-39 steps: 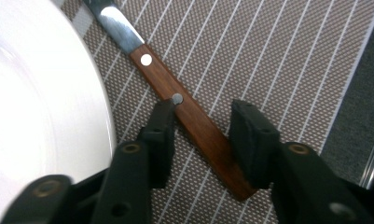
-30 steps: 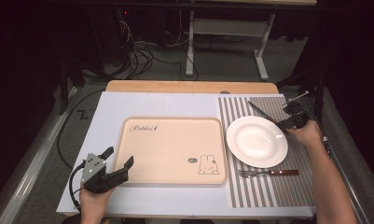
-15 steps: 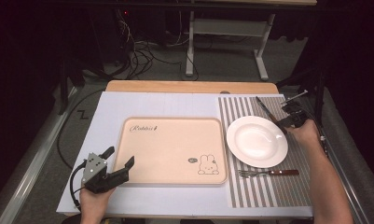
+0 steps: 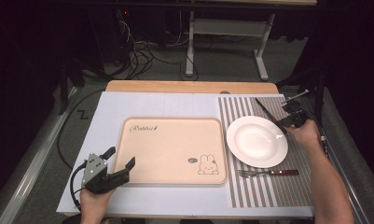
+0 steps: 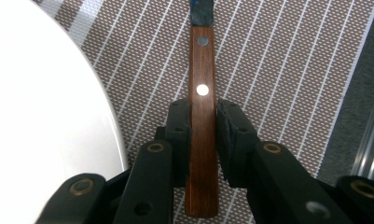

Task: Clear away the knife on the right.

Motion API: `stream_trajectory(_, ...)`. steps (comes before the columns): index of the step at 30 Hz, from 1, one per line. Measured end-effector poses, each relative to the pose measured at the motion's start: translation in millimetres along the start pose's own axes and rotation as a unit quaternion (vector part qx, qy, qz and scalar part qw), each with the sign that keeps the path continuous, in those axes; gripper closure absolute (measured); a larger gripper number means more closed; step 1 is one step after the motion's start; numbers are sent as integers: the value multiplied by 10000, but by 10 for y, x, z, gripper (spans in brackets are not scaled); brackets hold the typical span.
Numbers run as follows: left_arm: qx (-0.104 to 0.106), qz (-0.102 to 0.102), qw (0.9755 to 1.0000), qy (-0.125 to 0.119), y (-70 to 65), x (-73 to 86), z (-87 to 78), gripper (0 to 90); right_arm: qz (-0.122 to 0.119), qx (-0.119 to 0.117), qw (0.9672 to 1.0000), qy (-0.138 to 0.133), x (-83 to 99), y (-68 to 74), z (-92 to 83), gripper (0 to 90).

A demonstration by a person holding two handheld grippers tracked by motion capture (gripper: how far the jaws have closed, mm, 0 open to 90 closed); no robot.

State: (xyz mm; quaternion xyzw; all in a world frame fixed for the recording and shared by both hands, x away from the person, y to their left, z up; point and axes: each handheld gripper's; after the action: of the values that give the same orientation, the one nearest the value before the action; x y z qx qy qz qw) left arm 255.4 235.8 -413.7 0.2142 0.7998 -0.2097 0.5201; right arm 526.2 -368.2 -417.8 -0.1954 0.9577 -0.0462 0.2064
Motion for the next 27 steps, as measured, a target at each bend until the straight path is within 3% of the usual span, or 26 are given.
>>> stream_trajectory(17, -51, -160, 9997, -151, 141, -8, -43, 212, 355, -39, 9986, -388, 16, -2, -312, 777)
stream_trajectory(27, -114, -78, 9994, -302, 180, -52, -84, 215, 344, -88, 9969, -701, 21, 231, -581, 777)
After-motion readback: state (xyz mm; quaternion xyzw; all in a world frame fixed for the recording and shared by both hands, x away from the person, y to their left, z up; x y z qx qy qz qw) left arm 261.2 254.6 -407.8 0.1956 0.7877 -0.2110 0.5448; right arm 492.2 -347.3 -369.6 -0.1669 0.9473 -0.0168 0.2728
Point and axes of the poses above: each handheld gripper's, and its own axes: z roughly forward along the jaws, x roughly out of its underside, y roughly to its left, and after that the axes turned 9 degrees about x, right-handed
